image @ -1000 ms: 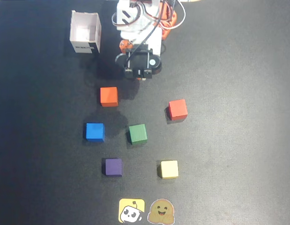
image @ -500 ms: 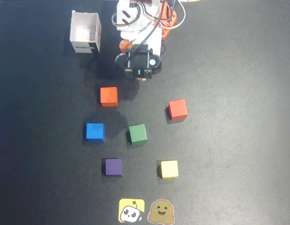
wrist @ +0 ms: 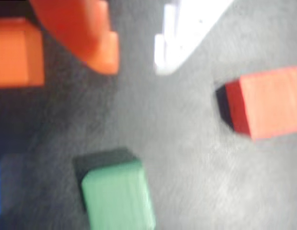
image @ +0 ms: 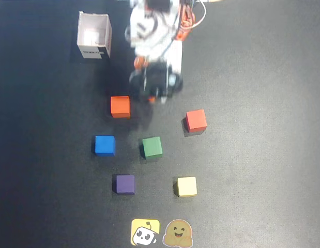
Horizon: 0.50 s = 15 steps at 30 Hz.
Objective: Put the yellow cube on top of the purple cube.
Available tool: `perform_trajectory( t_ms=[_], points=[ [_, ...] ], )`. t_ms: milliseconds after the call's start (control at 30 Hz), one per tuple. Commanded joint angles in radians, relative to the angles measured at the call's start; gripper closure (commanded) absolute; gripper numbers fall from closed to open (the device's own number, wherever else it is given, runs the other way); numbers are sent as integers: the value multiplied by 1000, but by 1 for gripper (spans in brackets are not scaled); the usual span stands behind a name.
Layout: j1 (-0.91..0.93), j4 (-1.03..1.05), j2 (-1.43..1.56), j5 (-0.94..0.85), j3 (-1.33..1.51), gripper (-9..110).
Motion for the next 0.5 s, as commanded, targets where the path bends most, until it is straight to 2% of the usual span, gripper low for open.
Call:
perform_trajectory(
  t_ms=[0,200,467],
  points=[
    [-14,-15,-250,9,-229,92],
    [-100,-21,-453,129,-419,86],
    [-156,-67,-687,144,-586,79]
  ],
)
